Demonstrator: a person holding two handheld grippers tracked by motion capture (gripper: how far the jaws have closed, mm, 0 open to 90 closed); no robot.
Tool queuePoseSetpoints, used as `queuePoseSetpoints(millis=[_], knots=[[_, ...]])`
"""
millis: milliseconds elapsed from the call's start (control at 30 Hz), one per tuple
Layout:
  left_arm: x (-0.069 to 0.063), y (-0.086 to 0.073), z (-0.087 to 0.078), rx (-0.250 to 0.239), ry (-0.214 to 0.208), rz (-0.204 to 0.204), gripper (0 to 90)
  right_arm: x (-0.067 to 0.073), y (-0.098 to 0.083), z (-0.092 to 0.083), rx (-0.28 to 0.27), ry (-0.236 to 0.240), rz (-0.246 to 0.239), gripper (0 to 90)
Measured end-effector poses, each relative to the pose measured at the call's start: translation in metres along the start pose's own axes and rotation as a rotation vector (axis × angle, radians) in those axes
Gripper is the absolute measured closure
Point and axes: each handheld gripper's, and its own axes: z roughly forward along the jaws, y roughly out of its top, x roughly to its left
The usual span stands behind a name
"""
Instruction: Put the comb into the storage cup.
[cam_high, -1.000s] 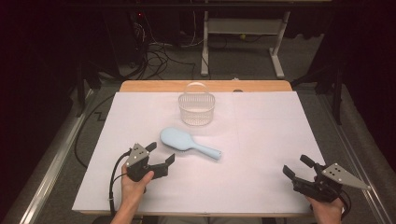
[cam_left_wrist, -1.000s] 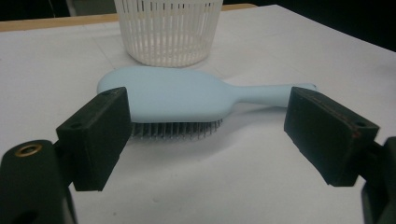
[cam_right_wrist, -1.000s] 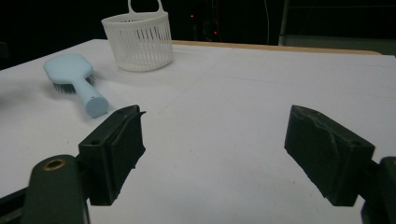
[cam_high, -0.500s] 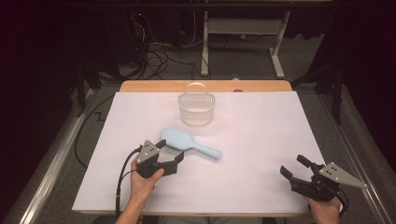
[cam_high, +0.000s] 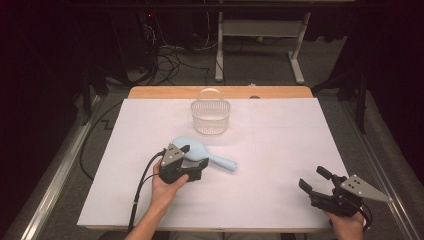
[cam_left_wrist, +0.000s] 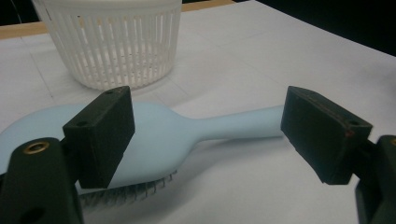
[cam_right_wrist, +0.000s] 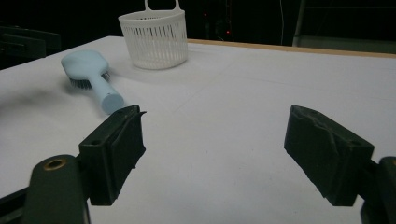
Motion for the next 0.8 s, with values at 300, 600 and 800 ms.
queuePoseSetpoints(millis=[300, 600, 800], knots=[[-0.008, 0.003, 0.014, 0.022, -0.021, 0.008, 19.2, 0.000, 0.000, 0.000, 0.005, 0.001, -0.003, 20.4], [-0.016, 0.013, 0.027, 0.032, -0.028, 0.002, 22.0, -0.001, -0.001, 0.001, 0.010, 0.002, -0.001, 20.4], [-0.016, 0.017, 0.032, 0.064, -0.021, -0.001, 23.2, -0.001, -0.001, 0.000, 0.010, -0.001, 0.003, 20.4]])
